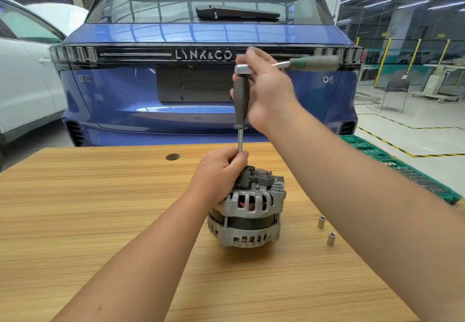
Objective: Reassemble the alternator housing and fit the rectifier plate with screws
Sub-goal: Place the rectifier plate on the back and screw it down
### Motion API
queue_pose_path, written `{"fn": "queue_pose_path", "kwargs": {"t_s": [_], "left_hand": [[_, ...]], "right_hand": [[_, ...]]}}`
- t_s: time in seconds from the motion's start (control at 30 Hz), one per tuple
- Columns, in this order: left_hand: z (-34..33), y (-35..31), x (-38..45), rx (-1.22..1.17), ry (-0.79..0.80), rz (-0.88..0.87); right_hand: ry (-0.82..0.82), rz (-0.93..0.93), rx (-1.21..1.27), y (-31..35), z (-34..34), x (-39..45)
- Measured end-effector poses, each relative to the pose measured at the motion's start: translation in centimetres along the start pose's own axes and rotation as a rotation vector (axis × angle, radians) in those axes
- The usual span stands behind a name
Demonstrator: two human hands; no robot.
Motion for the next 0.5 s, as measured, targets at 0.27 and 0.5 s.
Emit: {"fn": "queue_pose_path", "kwargs": {"t_s": [0.27,0.5], "left_hand": [[0.0,0.1,0.0,0.007,0.0,0.001],[0.2,0.3,0.0,-0.005,-0.034,0.007]], "right_hand": [[0.291,0.706,-1.214,3.2,-2.8,-1.3],[0.508,0.699,-1.234,3.0,-3.8,-1.5]]}}
Point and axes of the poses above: each hand's wrist, its own x-axis towards the middle knuckle, its own z-axis out of the back of the hand, y = z × x, the point moved 8 cm from there along x, towards the middle knuckle, and after that the axes turned 4 degrees about z, right-handed, at the moved point
